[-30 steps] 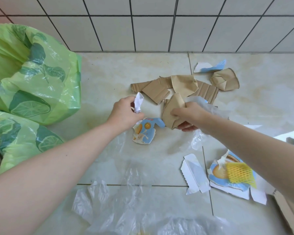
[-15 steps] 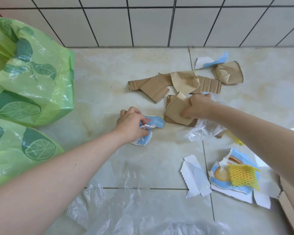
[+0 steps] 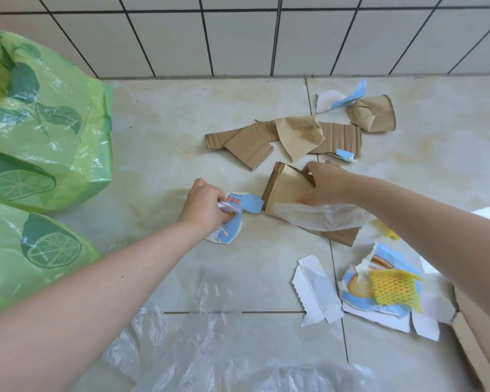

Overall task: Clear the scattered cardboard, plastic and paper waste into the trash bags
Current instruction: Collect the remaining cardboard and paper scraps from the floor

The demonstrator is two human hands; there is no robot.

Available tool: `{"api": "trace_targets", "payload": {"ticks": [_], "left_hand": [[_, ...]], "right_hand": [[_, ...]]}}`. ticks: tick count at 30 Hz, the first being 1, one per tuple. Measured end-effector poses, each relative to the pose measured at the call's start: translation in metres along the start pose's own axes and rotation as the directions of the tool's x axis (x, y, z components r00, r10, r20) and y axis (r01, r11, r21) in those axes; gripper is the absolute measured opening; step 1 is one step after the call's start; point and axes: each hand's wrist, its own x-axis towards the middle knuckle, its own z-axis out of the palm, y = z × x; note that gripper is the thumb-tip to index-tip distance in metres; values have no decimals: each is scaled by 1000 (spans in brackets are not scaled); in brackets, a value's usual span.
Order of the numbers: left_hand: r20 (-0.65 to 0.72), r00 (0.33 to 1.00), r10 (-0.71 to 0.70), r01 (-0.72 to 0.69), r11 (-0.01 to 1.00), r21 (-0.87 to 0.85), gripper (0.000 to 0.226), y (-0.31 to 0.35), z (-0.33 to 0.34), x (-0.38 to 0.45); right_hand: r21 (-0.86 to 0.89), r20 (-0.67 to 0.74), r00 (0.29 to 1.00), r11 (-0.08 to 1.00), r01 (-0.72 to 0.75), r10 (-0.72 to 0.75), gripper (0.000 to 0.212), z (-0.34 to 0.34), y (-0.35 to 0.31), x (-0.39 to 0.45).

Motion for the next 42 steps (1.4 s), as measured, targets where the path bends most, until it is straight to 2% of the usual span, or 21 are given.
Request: {"api": "trace_targets", "payload": {"ticks": [3, 6, 9, 11, 15, 19, 23, 25, 28, 36, 42], "left_hand": [[-28, 999, -42, 40, 997, -67, 31, 1, -8, -2], [-29, 995, -95, 88, 979, -183, 40, 3, -17, -3], [17, 989, -145, 144, 947, -287, 50, 2, -23, -5], [43, 985, -168, 173, 921, -350, 60, -1, -25, -8], [38, 993, -112, 118, 949, -293, 76, -3, -19, -12], [30, 1000, 6, -1, 989, -149, 87, -2, -12, -14], [34, 998, 56, -52, 992, -115, 94, -6, -9, -14], [26, 997, 71, -66, 988, -139, 96, -7, -7, -14], [20, 996, 85, -77, 964, -255, 111, -9, -8, -13], [-75, 985, 157, -171, 955, -244, 52, -9, -16, -17], [-107, 990, 95, -126, 933, -336, 33, -11, -28, -11]], "right_hand": [[0, -5, 1000, 1000, 29, -29, 31, -7, -1, -6], [127, -4, 1000, 992, -29, 29, 14, -14, 0, -11], [396, 5, 995, 913, -97, 103, 24, -16, 3, -14], [500, 19, 992, 858, -115, 122, 32, -13, 1, -16], [639, 63, 994, 761, -112, 93, 34, -1, -11, -22], [640, 65, 998, 767, -47, 7, 34, 10, -30, -26], [631, 84, 995, 776, -16, -47, 40, 16, -43, -28], [629, 89, 994, 778, -9, -60, 44, 18, -46, -28], [650, 94, 993, 760, -7, -71, 43, 22, -48, -27], [706, 126, 992, 702, -94, 5, 41, 28, -44, -26], [792, 81, 994, 601, -107, 70, 40, 22, -35, -27]]}}
